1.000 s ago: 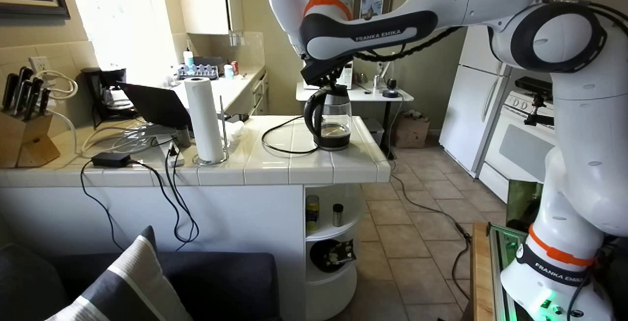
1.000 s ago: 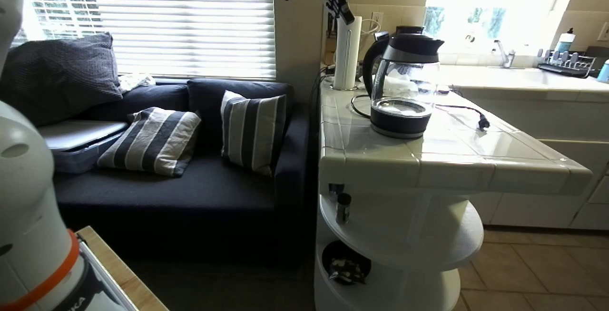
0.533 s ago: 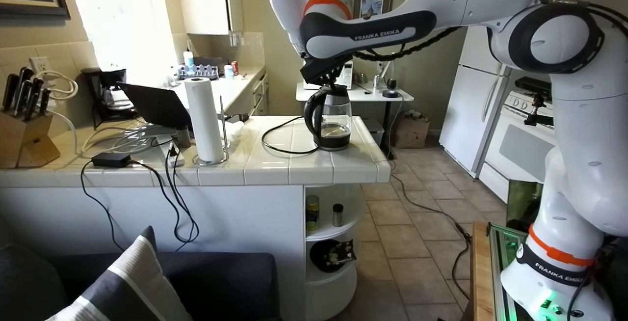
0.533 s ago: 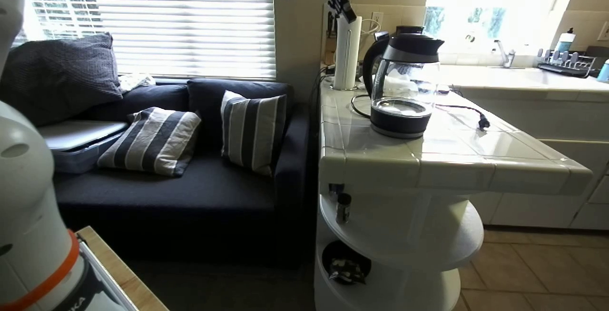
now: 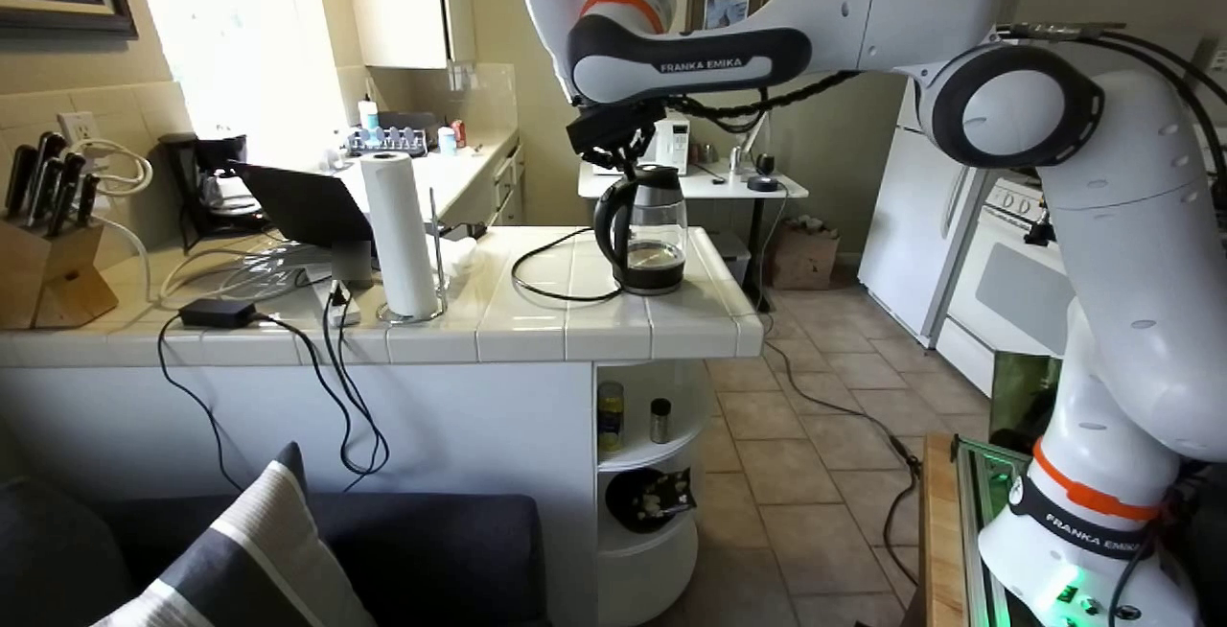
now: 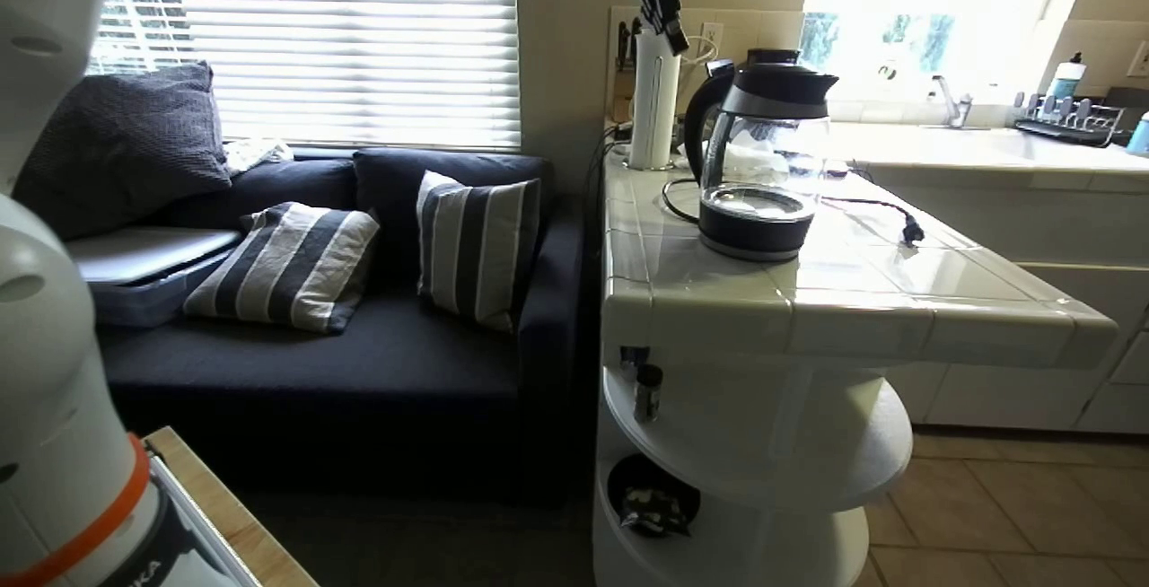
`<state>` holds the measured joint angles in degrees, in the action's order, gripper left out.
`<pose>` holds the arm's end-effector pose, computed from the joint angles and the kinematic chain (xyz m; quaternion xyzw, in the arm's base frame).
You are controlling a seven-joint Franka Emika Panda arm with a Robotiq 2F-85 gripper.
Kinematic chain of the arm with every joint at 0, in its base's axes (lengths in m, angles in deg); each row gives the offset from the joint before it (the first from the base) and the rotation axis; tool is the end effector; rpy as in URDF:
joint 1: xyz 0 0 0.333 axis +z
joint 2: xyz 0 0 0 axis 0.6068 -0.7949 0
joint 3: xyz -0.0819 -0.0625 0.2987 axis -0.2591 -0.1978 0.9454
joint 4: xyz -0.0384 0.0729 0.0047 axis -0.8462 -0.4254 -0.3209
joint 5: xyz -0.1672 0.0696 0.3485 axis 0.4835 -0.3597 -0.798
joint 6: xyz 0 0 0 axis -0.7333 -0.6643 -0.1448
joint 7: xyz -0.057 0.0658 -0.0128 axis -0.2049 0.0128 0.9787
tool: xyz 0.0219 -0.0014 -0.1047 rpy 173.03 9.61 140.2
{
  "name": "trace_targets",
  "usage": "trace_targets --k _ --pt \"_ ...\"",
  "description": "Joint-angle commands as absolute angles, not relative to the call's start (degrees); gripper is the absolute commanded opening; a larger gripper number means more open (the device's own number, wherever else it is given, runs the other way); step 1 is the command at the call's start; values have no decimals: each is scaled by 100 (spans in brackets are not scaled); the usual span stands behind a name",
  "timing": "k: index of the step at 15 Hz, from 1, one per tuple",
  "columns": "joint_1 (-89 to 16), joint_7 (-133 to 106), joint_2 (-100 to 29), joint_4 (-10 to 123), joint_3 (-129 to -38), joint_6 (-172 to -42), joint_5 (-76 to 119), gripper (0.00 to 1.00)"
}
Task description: Flip the switch on the kettle
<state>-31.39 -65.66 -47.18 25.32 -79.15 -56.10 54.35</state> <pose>0.6855 0.0096 0.5650 0.8548 -0.4163 0.1202 0.2855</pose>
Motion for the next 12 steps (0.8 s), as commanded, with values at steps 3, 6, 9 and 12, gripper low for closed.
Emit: trace_targets --k 3,6,9,12 --pt "-3347 -6305 -5325 1690 -7878 -5871 5144 0" --pt "-3386 -6180 -5521 1467 -7869 -5998 5163 0" --pt "-3387 -6176 -5694 1302 -7875 -6064 5184 0" --pt "-3385 -6208 -5828 1182 -7890 -6089 5211 0"
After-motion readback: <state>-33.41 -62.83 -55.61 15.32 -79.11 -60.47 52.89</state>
